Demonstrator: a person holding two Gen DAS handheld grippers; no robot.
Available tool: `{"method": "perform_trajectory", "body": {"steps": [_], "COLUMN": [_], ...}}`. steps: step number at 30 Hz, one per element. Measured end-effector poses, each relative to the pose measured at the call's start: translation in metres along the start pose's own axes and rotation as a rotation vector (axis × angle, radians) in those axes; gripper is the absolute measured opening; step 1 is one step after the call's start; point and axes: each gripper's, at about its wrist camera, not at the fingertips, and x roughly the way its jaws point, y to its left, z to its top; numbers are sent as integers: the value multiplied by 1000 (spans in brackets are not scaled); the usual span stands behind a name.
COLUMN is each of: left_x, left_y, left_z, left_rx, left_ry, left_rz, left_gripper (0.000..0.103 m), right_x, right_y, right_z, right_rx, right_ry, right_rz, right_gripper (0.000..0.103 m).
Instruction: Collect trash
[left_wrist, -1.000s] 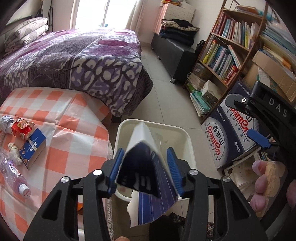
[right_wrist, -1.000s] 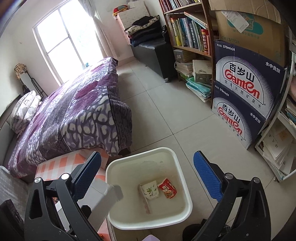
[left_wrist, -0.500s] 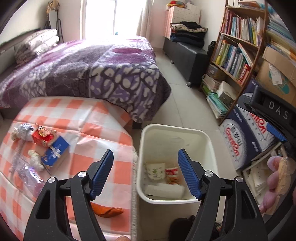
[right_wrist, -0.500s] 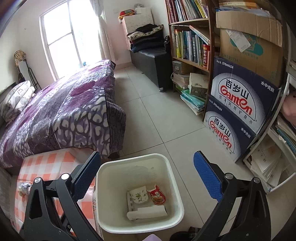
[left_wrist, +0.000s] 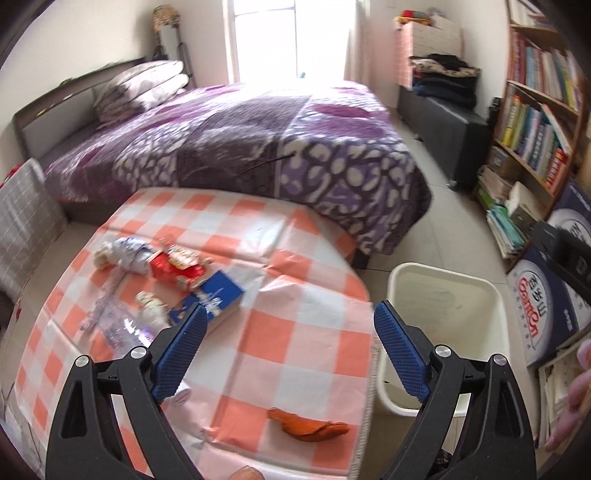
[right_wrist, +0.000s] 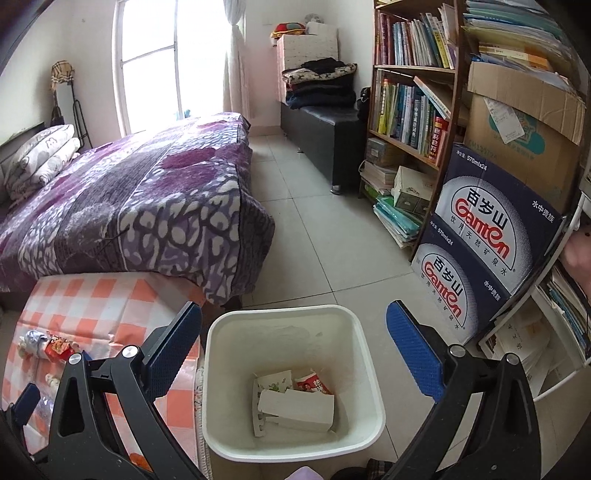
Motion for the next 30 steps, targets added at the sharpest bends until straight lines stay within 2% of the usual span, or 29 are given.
{"method": "perform_trajectory", "body": {"steps": [17, 21, 26, 30], "left_x": [66, 84, 103, 116], "left_y": [161, 200, 224, 231], "left_z": [-13, -20, -30, -38], "left_rx": [-380, -515, -632, -676], "left_ry": [277, 348, 413, 450], "left_rz": [205, 172, 107, 49], "left_gripper": [89, 89, 88, 79], "right_x": [4, 11, 19, 28], "right_y": [96, 111, 127, 139], "right_z": [-31, -37, -45, -52], "right_rx": [-198, -218, -229, -192], "right_ry": [95, 145, 217, 310], "right_rz": [120, 147, 193, 249], "right_gripper": [96, 96, 96, 96]}}
